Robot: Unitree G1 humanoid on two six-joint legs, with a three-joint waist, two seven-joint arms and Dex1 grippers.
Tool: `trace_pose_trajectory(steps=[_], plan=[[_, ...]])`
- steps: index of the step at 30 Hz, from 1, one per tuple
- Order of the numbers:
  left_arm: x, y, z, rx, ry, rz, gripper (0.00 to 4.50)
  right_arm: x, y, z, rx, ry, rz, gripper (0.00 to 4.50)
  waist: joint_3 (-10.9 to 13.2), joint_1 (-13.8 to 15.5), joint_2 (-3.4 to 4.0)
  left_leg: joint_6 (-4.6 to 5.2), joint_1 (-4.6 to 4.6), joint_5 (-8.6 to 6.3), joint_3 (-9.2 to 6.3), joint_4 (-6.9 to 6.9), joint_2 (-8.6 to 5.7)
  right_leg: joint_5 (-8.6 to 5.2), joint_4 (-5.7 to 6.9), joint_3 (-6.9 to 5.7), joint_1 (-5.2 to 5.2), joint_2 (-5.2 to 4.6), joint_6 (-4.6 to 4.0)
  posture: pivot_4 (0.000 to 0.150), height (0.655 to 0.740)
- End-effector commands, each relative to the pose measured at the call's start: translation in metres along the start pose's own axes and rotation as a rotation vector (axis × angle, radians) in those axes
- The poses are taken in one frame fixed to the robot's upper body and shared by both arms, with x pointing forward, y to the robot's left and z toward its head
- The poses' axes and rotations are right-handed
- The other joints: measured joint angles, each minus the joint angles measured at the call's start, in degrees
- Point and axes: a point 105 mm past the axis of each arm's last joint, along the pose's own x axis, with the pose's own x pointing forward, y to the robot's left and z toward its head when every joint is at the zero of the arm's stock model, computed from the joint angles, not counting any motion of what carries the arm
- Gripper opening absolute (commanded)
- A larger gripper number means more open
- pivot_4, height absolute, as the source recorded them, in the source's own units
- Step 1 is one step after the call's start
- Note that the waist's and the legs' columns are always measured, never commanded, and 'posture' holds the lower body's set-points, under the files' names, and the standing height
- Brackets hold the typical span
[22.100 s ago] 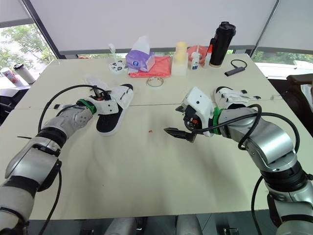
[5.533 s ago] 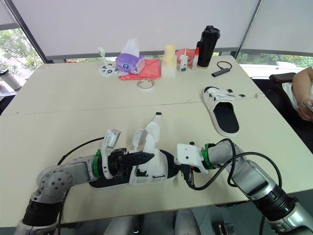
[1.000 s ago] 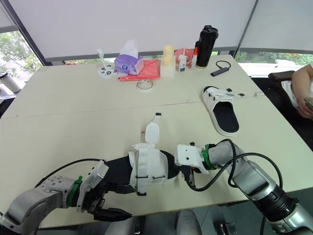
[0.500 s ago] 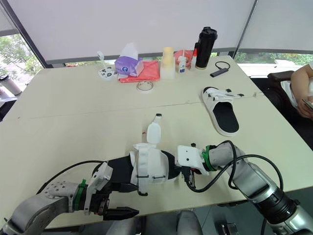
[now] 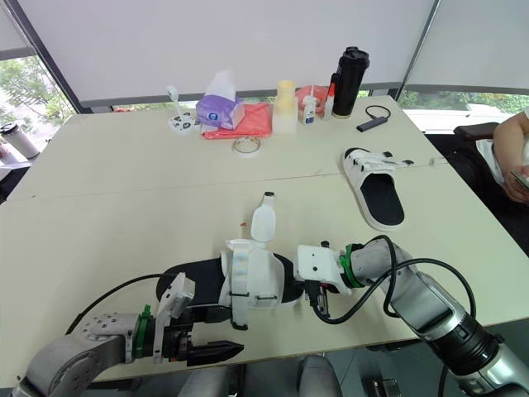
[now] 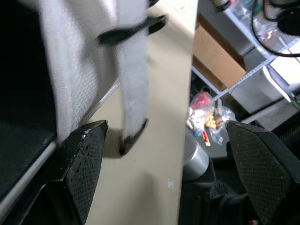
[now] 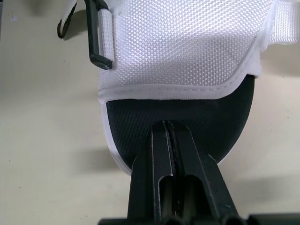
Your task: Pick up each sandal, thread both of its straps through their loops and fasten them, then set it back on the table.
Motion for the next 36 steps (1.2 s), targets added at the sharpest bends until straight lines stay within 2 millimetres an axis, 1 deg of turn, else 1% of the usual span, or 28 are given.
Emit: trace_pose_trajectory(steps=[1, 6, 8, 12, 18, 23, 27, 29, 31, 32, 33, 36], plan=[[-0.001, 0.002, 0.001, 0.010, 0.005, 0.011, 4.18, 0.005, 0.004, -0.015, 0.048, 0.061, 0.011, 0.00, 0.0, 0.0, -0.02, 0.00, 0.00, 0.00, 0.00, 0.00, 0.00, 0.00, 0.01, 0.00, 0.00, 0.00, 0.00, 0.150, 0.7400], [-0.001, -0.005, -0.005, 0.030, 0.036, -0.064, 4.18, 0.004, 0.005, -0.017, 0.052, 0.067, 0.011, 0.00, 0.0, 0.1, -0.03, 0.00, 0.01, 0.00, -0.01, -0.01, -0.01, 0.04, 0.15, 0.01, -0.05, 0.03, -0.06, 0.150, 0.7400], [-0.002, -0.006, -0.007, 0.031, 0.041, -0.081, 4.18, 0.005, 0.005, -0.017, 0.054, 0.067, 0.011, 0.00, 0.0, 0.1, -0.03, 0.00, 0.01, 0.00, 0.00, -0.01, -0.01, 0.15, 0.20, 0.00, -0.08, 0.03, -0.22, 0.150, 0.7400], [-0.004, -0.005, -0.010, 0.037, 0.040, -0.101, 4.18, 0.004, 0.006, -0.019, 0.058, 0.071, 0.010, 0.00, 0.0, 0.0, -0.03, 0.00, 0.01, 0.00, 0.01, -0.01, -0.01, 0.13, 0.21, 0.00, -0.08, 0.03, -0.20, 0.150, 0.7400], [-0.004, -0.006, -0.004, 0.047, 0.019, -0.131, 4.18, 0.004, 0.008, -0.020, 0.062, 0.076, 0.011, 0.00, 0.0, 0.1, -0.04, -0.01, 0.01, 0.00, 0.00, -0.01, 0.00, 0.05, 0.21, 0.00, -0.07, 0.03, -0.06, 0.150, 0.7400], [0.007, -0.011, 0.009, 0.059, 0.002, -0.157, 4.18, 0.004, 0.007, -0.020, 0.061, 0.077, 0.006, 0.00, 0.0, 0.1, -0.05, 0.00, 0.01, 0.00, -0.01, -0.01, -0.01, 0.05, 0.22, 0.00, -0.05, 0.04, -0.05, 0.150, 0.7400], [0.013, -0.011, 0.012, 0.059, 0.000, -0.164, 4.18, 0.004, 0.006, -0.020, 0.062, 0.078, 0.003, 0.00, 0.1, 0.1, -0.16, 0.01, 0.02, 0.00, -0.01, -0.01, -0.06, 0.15, 0.29, 0.01, 0.01, 0.04, 0.02, 0.150, 0.7400], [0.014, -0.010, 0.012, 0.054, 0.000, -0.164, 3.66, 0.003, 0.006, -0.021, 0.062, 0.082, 0.002, 0.00, 0.1, 0.2, -0.24, 0.01, 0.02, 0.01, -0.01, 0.00, -0.09, 0.19, 0.50, 0.01, 0.01, 0.03, -0.01, 0.150, 0.7400], [0.016, -0.010, 0.010, 0.049, 0.001, -0.166, 2.98, 0.003, 0.006, -0.021, 0.063, 0.083, 0.000, 0.00, 0.1, 0.2, -0.28, 0.01, 0.03, 0.01, 0.00, 0.07, -0.10, 0.18, 0.71, 0.01, -0.02, 0.03, -0.01, 0.150, 0.7400], [0.016, -0.010, 0.010, 0.048, 0.001, -0.166, 2.35, 0.003, 0.006, -0.021, 0.064, 0.084, -0.001, 0.00, 0.1, 0.2, -0.28, 0.01, 0.04, 0.01, 0.00, 0.07, -0.10, 0.17, 0.75, 0.00, -0.03, 0.05, 0.01, 0.150, 0.7400], [0.017, -0.009, 0.010, 0.048, 0.001, -0.166, 1.95, 0.003, 0.006, -0.021, 0.064, 0.083, -0.001, 0.00, 0.1, 0.2, -0.28, 0.01, 0.05, 0.01, 0.00, 0.07, -0.10, 0.16, 0.78, -0.01, -0.02, 0.05, 0.04, 0.150, 0.7400], [0.017, -0.009, 0.011, 0.045, 0.001, -0.168, 0.35, 0.003, 0.005, -0.021, 0.065, 0.081, -0.003, 0.00, 0.1, 0.2, -0.28, 0.01, 0.05, 0.01, -0.03, 0.07, -0.10, 0.15, 0.79, -0.01, -0.01, 0.05, 0.04, 0.150, 0.7400]])
